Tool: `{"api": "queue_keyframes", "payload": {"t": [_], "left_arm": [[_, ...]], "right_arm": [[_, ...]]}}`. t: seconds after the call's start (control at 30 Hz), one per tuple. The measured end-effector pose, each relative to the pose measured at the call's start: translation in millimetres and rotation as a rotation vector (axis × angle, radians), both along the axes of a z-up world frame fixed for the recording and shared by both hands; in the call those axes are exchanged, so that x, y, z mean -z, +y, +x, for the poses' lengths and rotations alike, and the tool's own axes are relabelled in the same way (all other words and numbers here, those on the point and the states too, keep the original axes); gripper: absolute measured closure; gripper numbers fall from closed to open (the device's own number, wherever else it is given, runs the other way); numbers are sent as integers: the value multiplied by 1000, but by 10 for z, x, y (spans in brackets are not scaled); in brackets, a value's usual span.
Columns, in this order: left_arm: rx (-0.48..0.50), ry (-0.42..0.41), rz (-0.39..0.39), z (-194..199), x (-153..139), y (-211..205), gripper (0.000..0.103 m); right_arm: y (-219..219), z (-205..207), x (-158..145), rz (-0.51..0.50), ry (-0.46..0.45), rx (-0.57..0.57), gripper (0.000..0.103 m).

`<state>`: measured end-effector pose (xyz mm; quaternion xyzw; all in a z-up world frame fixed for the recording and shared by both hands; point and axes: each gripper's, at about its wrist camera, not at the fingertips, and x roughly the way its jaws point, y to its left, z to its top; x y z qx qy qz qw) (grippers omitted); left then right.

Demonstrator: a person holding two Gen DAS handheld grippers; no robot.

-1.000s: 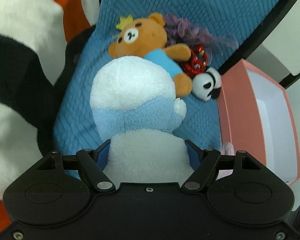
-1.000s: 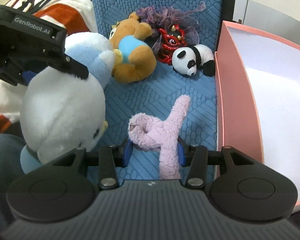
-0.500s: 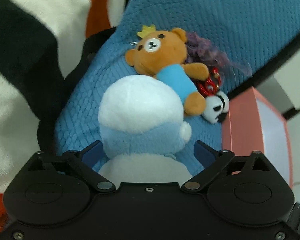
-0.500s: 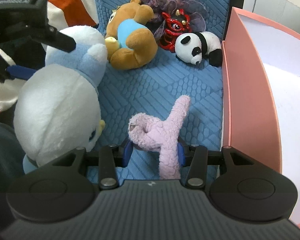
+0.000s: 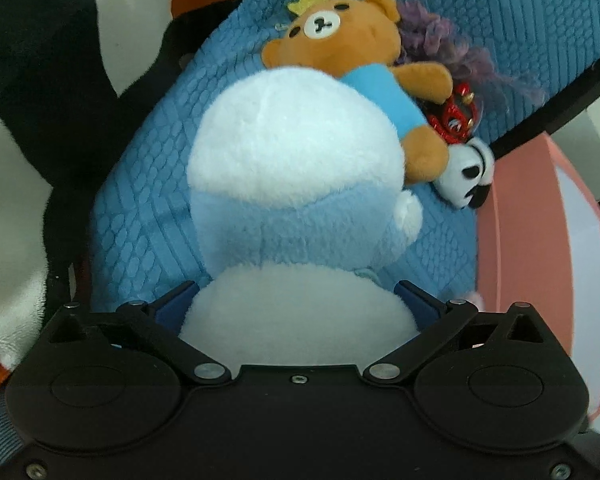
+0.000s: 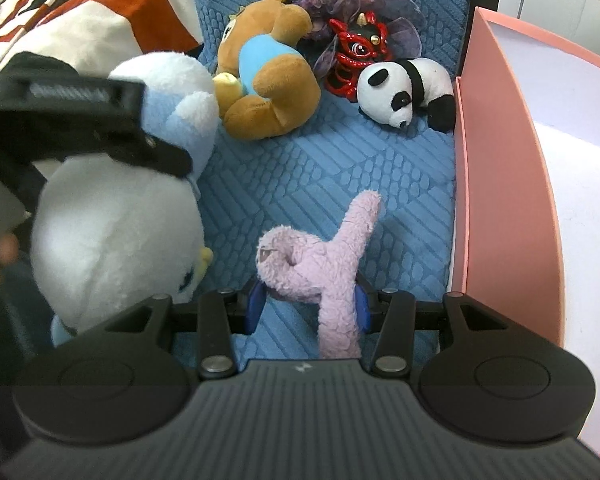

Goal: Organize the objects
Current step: 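Carry the snowman toward the pink box with left tool while right tool follows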

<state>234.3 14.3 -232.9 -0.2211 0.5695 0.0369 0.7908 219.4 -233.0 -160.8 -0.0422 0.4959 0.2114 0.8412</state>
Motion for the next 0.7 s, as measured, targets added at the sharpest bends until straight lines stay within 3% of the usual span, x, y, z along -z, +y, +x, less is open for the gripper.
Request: {"api": "queue_keyframes", "payload": {"t": [0.1, 0.33, 0.7], "left_arm": [[2, 3, 6, 5, 31, -27, 0], [-2, -13, 16, -62, -96, -24, 18], [2, -42, -32, -304, -468, -93, 19]], "right_arm": [[13, -13, -70, -2, -14, -11, 56], [-26, -52, -230, 19, -12, -6, 56], [-126, -199, -657, 49, -46, 16, 56]]}}
